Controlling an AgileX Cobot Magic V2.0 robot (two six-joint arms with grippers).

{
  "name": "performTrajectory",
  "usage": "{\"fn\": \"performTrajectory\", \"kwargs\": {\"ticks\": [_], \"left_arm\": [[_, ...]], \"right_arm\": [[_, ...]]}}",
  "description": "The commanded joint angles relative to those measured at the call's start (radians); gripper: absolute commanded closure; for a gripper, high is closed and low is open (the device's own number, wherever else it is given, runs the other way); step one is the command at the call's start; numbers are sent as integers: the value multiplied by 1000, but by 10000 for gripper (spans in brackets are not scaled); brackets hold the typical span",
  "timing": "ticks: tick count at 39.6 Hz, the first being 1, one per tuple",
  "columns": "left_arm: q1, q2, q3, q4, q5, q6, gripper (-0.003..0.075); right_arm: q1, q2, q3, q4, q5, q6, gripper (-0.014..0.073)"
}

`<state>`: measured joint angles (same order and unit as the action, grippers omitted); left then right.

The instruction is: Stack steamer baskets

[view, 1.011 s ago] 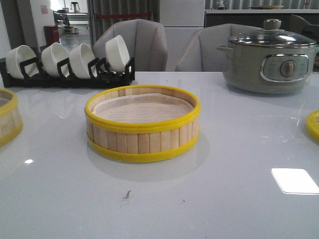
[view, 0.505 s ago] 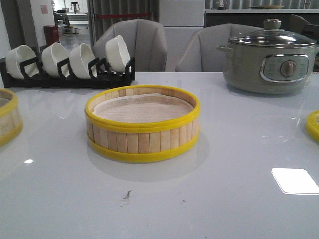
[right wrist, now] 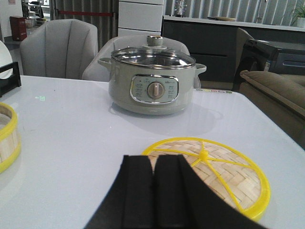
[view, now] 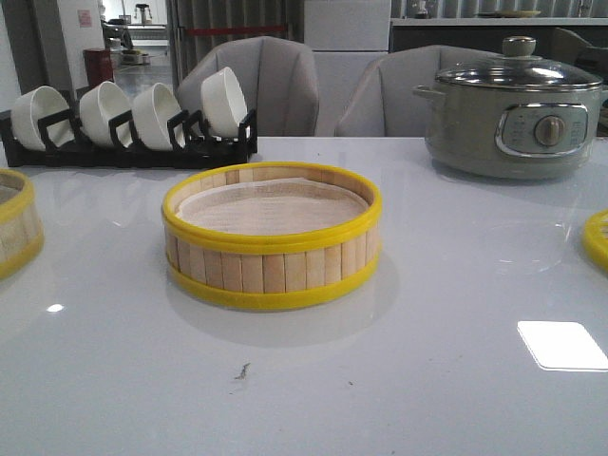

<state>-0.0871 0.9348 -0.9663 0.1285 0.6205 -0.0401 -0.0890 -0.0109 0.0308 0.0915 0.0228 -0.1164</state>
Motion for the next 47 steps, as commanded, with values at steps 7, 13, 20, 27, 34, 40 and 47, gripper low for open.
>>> {"fn": "performTrajectory", "kwargs": {"ticks": [7, 13, 20, 27, 34, 40, 47], "left_arm": [[-6, -10, -38, -4, -68, -2, 634], [-6, -10, -38, -4, -43, -2, 634], [-6, -10, -38, -4, -14, -2, 634], [-6, -10, -38, -4, -14, -2, 634], [-6, -10, -38, -4, -15, -2, 634], [-6, -10, -38, -4, -15, -2, 634], [-6, -10, -38, -22, -17, -2, 634]], "right_arm": [[-7, -12, -16, 2, -113, -8, 538], [-7, -12, -16, 2, -154, -8, 538], [-6, -12, -22, 2, -245, 28, 538], [-5, -4, -176, 1, -37, 52, 538], [-4, 185, -397, 0, 179, 52, 538], [-4, 483, -563, 3, 293, 52, 538], [-2, 677, -725, 47, 388, 52, 538]]}}
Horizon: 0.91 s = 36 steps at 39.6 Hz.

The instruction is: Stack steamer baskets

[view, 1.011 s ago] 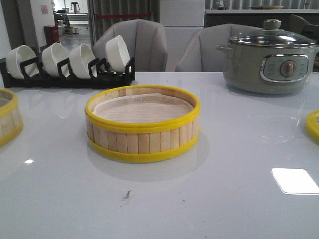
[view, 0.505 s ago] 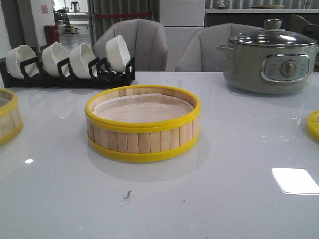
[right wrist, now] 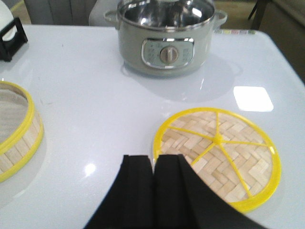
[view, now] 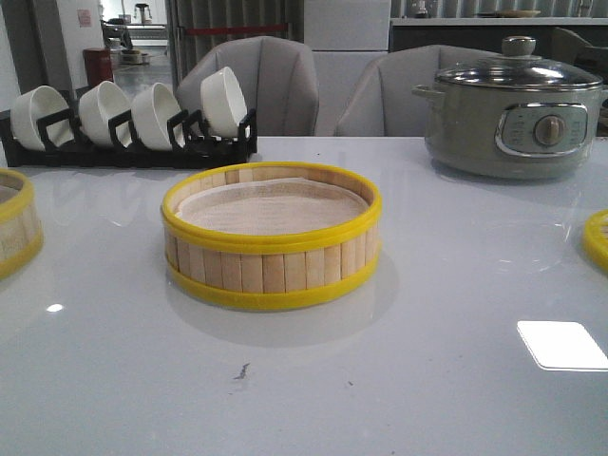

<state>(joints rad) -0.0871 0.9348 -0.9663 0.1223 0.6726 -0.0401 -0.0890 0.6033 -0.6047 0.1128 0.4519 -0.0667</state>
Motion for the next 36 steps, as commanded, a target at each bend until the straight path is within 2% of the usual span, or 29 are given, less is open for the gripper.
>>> {"fn": "performTrajectory", "kwargs": {"ticks": [1, 12, 27, 30, 36], "left_arm": [[-6, -10, -38, -21, -69, -2, 634], [-6, -10, -38, -60, -74, -2, 634], [-6, -10, -38, -74, -73, -2, 634], [-6, -10, -38, -87, -73, -2, 634], [-6, -10, -38, -104, -82, 0, 626]], "right_arm": [[-2, 73, -102, 27, -45, 2, 538], [-2, 82, -118, 73, -149, 2, 538], [-2, 82, -118, 75, -128, 2, 526], [-2, 82, -118, 76, -100, 2, 462], [-2, 101, -118, 82, -65, 3, 224]]}}
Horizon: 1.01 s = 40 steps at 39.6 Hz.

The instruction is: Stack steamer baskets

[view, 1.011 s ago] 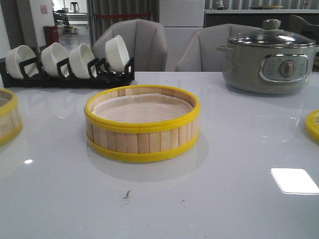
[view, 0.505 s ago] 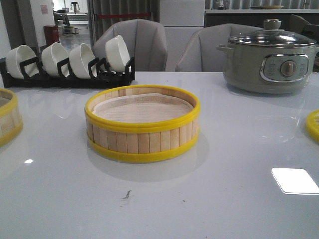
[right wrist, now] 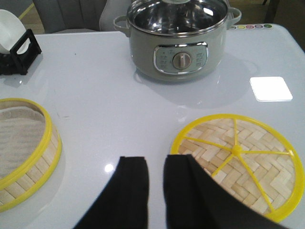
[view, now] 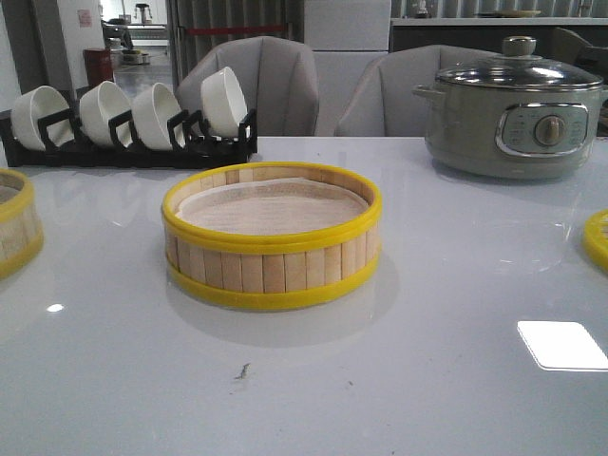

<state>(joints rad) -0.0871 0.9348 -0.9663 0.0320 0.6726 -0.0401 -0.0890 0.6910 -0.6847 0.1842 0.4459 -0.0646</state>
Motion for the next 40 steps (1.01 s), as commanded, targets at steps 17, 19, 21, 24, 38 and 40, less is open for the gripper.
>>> {"fn": "performTrajectory", "kwargs": {"ticks": [17, 19, 21, 24, 38, 40], "left_arm": [[-6, 102, -38, -103, -106, 26, 255], [-6, 139, -38, -111, -106, 24, 255], [-6, 182, -45, -111, -106, 24, 255], [-6, 239, -50, -111, -117, 24, 255], [-6, 505, -154, -114, -157, 24, 256], [-6, 534, -172, -114, -158, 24, 256]], "right_arm": [[-2, 25, -38, 10, -64, 1, 199], [-2, 25, -38, 10, -61, 1, 199], [-2, 25, -38, 10, -56, 1, 199], [-2, 25, -38, 10, -48, 1, 199], [-2, 25, -38, 10, -47, 0, 199], [-2, 25, -38, 10, -47, 0, 199]]}}
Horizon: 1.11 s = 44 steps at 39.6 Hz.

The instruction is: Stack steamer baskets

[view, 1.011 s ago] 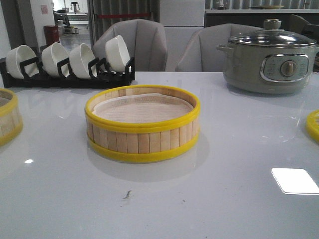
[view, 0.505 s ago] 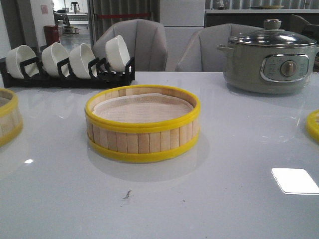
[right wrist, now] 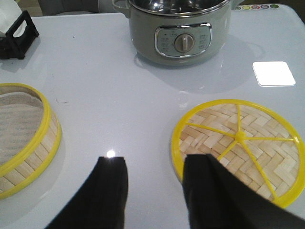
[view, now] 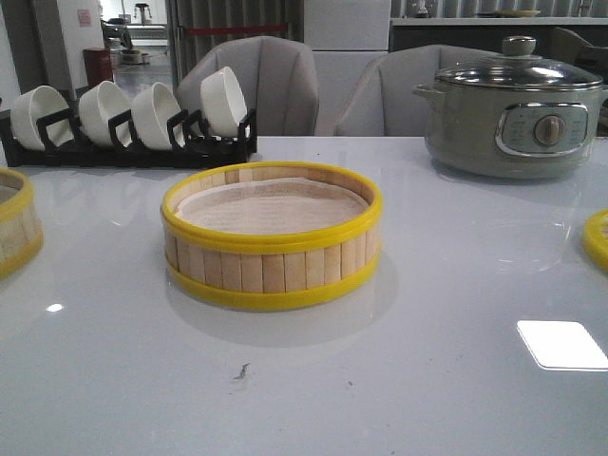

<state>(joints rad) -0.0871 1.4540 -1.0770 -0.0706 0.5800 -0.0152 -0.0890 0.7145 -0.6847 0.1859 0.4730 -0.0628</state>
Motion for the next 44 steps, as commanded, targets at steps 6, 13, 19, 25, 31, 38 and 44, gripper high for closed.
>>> {"fn": "performTrajectory", "kwargs": {"ticks": [6, 13, 19, 25, 31, 38, 44], "left_arm": [[-6, 106, -114, -9, -76, -1, 256], [-6, 217, -171, -7, -81, -1, 256], [-6, 282, -207, -6, -92, -1, 269], [-6, 333, -215, -6, -105, -1, 269], [-6, 386, -215, -6, -95, -1, 269], [-6, 402, -215, -6, -86, -1, 322], [-6, 400, -215, -6, -84, -1, 620]], "right_arm": [[-2, 1, -38, 8, -75, -2, 199], [-2, 1, -38, 8, -74, -2, 199], [-2, 1, -38, 8, -72, -2, 199], [-2, 1, -38, 8, -70, -2, 199], [-2, 1, -38, 9, -67, -2, 199], [-2, 1, -38, 9, -67, -2, 199], [-2, 1, -38, 10, -67, -2, 199]]}}
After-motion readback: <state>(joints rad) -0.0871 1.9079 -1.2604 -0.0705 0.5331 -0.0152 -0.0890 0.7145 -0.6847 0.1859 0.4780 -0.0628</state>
